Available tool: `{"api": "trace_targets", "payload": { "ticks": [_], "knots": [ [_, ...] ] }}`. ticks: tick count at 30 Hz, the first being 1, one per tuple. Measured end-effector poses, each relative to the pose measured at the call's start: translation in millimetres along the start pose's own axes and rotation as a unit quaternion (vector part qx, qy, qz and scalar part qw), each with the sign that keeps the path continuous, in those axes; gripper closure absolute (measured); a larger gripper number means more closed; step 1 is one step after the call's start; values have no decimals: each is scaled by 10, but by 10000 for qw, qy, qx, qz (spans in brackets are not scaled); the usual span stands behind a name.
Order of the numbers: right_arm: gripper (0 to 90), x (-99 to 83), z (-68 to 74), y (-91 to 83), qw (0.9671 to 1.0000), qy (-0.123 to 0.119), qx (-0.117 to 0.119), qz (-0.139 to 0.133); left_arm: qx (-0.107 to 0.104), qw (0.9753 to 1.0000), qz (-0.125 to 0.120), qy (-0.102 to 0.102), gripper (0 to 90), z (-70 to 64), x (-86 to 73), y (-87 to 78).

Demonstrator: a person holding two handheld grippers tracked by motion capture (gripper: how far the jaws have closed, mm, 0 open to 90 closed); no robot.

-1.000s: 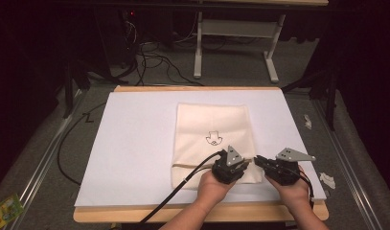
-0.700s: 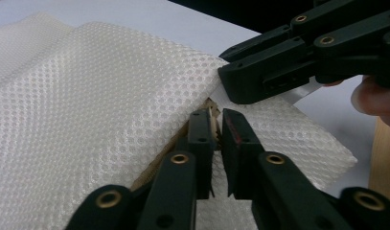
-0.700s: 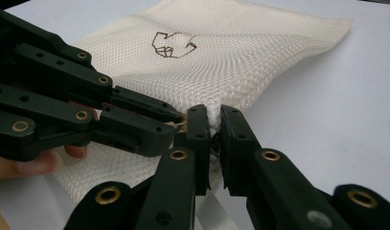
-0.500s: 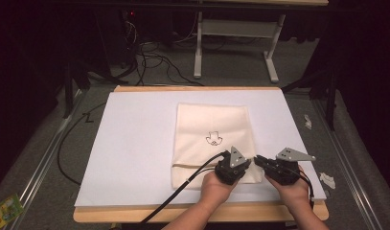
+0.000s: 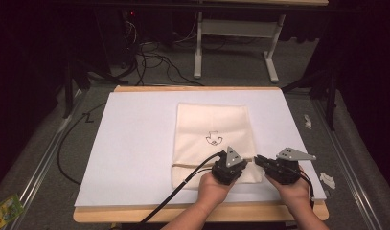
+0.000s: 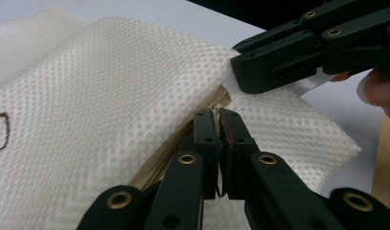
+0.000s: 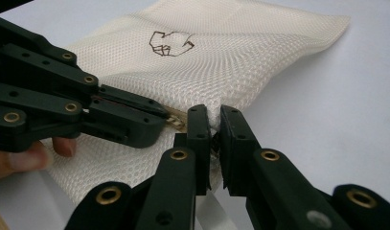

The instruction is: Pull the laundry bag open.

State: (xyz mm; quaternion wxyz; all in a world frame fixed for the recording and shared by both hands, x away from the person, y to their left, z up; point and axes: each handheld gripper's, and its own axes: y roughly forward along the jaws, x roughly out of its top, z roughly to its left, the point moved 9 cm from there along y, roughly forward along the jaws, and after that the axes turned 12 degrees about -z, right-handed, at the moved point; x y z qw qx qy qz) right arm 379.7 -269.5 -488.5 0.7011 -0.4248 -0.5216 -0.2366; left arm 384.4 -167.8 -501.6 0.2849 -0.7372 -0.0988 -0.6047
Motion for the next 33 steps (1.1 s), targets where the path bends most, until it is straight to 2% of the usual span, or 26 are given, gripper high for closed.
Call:
{"api": "trace_targets", "payload": {
  "ticks": [5, 8, 13, 17, 22, 24, 26, 33],
  "knots": [
    [849, 1, 22, 13, 10000, -53, 15, 4, 15, 10000, 17, 7, 876, 29, -11, -44],
    [850, 5, -31, -9, 10000, 27, -54, -19, 60, 9998, 17, -203, 875, 102, -35, -98],
    [849, -2, -50, -22, 10000, 24, -82, -14, 90, 9998, 14, -199, 875, 149, -80, -153],
    [849, 2, -35, -29, 10000, -9, -91, -7, 117, 9994, -15, -315, 875, 207, -122, -235],
    [849, 5, -21, -27, 10000, -50, -78, -13, 141, 9995, -28, -266, 875, 246, -125, -311],
    [849, 6, -23, -23, 10000, -2, -58, -9, 181, 9995, -26, -262, 875, 272, -126, -339],
    [850, 2, -41, -17, 9998, -62, -166, 19, 242, 9992, -38, -321, 875, 329, -137, -387],
    [850, 19, -171, -60, 9995, 110, -306, -53, 492, 9981, -2, -367, 875, 510, -205, -597]
  ]
}}
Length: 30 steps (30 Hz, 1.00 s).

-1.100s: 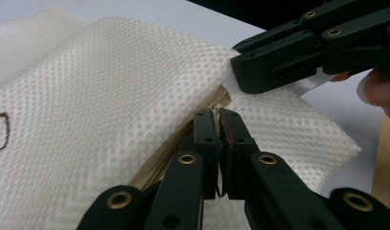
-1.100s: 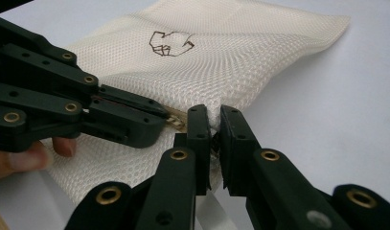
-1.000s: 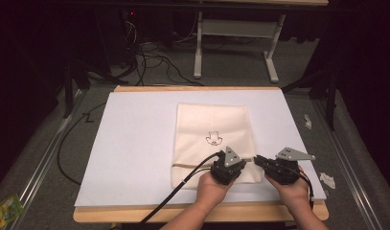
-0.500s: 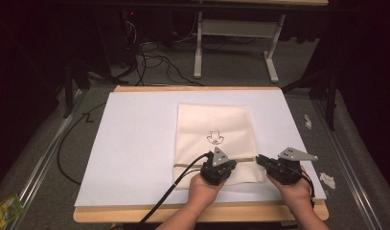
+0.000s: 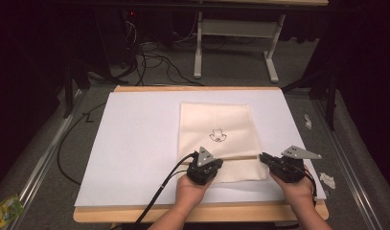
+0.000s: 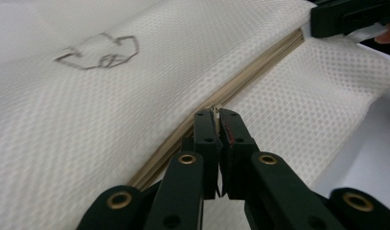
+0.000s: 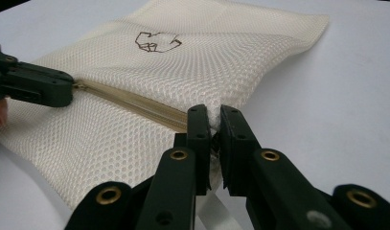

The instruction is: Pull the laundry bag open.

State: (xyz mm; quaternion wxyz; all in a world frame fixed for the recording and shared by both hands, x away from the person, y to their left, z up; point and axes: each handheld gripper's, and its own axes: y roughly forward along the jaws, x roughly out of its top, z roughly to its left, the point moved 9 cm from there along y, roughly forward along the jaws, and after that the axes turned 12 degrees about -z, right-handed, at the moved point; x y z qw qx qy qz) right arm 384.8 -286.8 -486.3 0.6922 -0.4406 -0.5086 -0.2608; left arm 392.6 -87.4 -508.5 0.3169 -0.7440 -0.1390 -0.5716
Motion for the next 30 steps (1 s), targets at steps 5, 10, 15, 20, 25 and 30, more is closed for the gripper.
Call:
{"api": "trace_targets", "payload": {
  "ticks": [5, 10, 15, 20, 25, 30],
  "knots": [
    [849, 3, -130, -58, 9998, 96, -153, -52, 327, 9994, 70, -77, 875, 268, -58, -299],
    [849, -11, -248, -124, 9995, 145, -282, -70, 549, 9983, 167, -140, 875, 520, -110, -657],
    [849, 3, -272, -121, 9994, 165, -299, -87, 628, 9976, 262, 93, 875, 653, -184, -896],
    [849, 51, -269, -101, 9992, 128, -350, -119, 608, 9979, 230, -21, 875, 721, -203, -930],
    [849, 46, -269, -86, 9995, 59, -310, -98, 696, 9969, 367, 49, 875, 784, -220, -903],
    [844, -3, -294, -71, 9992, 74, -402, -27, 545, 9980, 305, -48, 873, 766, -226, -868]
  ]
}}
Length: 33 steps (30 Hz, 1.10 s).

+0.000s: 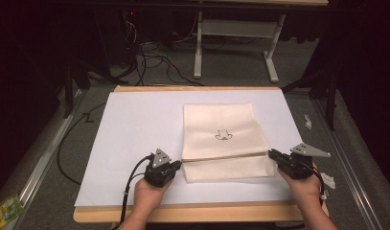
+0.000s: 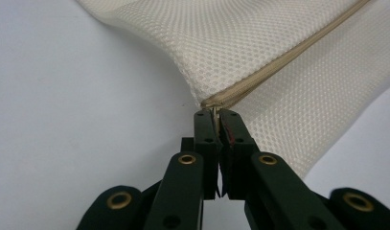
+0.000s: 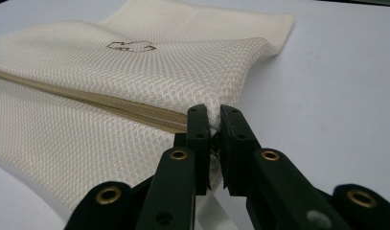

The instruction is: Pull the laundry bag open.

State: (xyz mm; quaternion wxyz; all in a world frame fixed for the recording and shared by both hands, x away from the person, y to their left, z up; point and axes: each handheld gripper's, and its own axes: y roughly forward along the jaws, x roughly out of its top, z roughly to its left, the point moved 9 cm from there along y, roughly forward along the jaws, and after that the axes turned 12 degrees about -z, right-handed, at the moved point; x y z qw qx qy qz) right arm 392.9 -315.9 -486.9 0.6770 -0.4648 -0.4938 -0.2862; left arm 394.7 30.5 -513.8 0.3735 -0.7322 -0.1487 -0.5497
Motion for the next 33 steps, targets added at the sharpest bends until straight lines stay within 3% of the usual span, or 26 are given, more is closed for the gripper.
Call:
{"api": "trace_targets", "payload": {
  "ticks": [5, 8, 10, 12, 14, 16, 17, 21, 22, 24, 25, 26, 27, 30, 33],
  "knots": [
    [796, -76, -30, -12, 9999, 131, 85, 51, -82, 9999, -17, -106, 868, 1, -8, 6],
    [729, -93, -26, -25, 9998, 191, 78, 84, -125, 9998, 3, -167, 810, 13, -28, 10],
    [568, -70, -1, -17, 9995, 194, 233, -32, -141, 9995, -19, -288, 619, 31, -18, 6],
    [386, -31, 14, -22, 9995, 97, 223, -197, -45, 9990, -359, -259, 478, 76, 73, -53],
    [307, -7, 11, -30, 9994, 18, 186, -301, 62, 9982, -584, -145, 400, 117, 148, -103],
    [274, 6, 2, -32, 9992, -33, 170, -356, 133, 9977, -663, -66, 370, 139, 181, -124],
    [216, 26, -34, -45, 9991, -55, 77, -403, 232, 9971, -731, -4, 319, 172, 214, -149],
    [178, 57, -114, -74, 9989, -78, -52, -470, 367, 9955, -869, -52, 257, 298, 284, -238],
    [172, 58, -172, -93, 9988, -97, -103, -467, 453, 9942, -976, 4, 247, 404, 311, -312],
    [165, 42, -223, -105, 9989, -46, -168, -431, 673, 9933, -935, 80, 228, 563, 311, -394],
    [165, 42, -223, -105, 9989, -46, -168, -431, 673, 9933, -935, 80, 213, 563, 311, -394],
    [157, 29, -298, -114, 9989, -55, -239, -408, 937, 9920, -834, 161, 198, 750, 289, -491],
    [157, 29, -298, -114, 9989, -55, -239, -408, 937, 9920, -834, 161, 184, 750, 289, -491],
    [151, 37, -401, -150, 9983, 0, -365, -457, 1440, 9865, -761, 170, 175, 1050, 229, -696],
    [152, 57, -515, -252, 9969, 94, -530, -574, 1654, 9819, -922, -39, 171, 1225, 218, -907]
  ]
}}
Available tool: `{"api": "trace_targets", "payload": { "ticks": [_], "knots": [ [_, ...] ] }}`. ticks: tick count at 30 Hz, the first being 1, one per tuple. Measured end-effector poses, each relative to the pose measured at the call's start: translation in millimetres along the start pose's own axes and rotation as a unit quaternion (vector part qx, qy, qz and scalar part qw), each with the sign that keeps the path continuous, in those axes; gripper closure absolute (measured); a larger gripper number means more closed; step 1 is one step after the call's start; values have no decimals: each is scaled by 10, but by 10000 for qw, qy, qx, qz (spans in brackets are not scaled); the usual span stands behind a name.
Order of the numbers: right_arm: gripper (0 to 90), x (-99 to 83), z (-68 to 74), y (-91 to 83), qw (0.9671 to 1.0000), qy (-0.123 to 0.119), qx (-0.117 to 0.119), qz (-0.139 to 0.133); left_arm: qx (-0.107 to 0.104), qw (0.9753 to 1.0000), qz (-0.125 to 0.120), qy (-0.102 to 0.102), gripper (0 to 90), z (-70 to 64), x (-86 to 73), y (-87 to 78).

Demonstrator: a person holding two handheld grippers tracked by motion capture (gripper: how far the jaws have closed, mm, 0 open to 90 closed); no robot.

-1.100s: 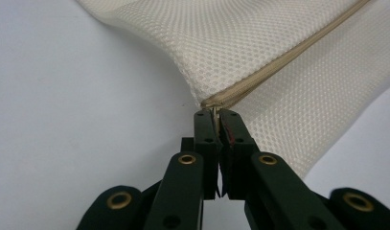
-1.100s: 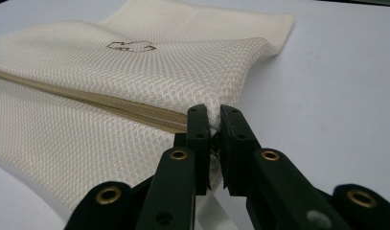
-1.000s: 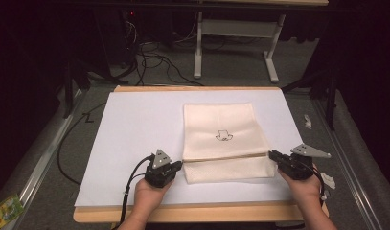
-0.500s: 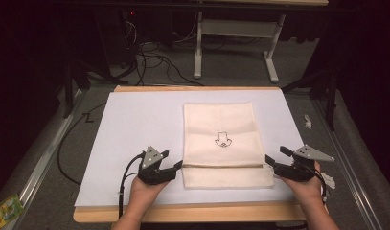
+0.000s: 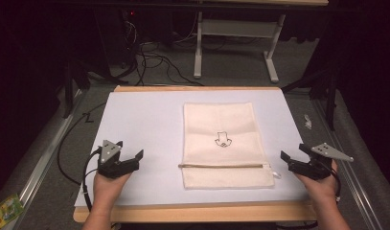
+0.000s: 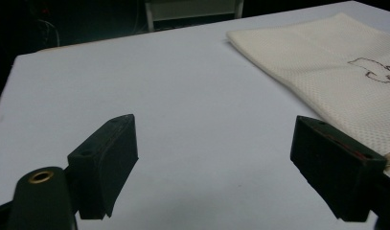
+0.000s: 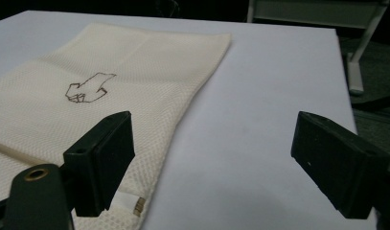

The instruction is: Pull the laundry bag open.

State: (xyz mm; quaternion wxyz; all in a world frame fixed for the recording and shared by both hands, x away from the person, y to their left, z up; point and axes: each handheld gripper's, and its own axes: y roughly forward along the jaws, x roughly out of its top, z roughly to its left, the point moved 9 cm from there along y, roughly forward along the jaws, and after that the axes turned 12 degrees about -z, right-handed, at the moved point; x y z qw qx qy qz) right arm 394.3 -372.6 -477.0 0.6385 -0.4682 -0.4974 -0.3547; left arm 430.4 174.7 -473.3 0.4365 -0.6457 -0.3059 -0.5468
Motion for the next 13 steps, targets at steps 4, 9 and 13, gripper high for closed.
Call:
{"api": "trace_targets", "payload": {
  "ticks": [4, 9, 13],
  "knots": [
    [151, 7, -45, -35, 10000, -23, -46, -42, 15, 9998, -98, -142, 170, 18, 32, -14],
    [152, 36, 12, -9, 10000, -75, 20, -62, 15, 10000, -33, -84, 167, -2, 10, 5],
    [152, 53, 27, 25, 9999, -73, 37, -65, 92, 9998, -77, -134, 163, 49, 16, -44]
  ]
}}
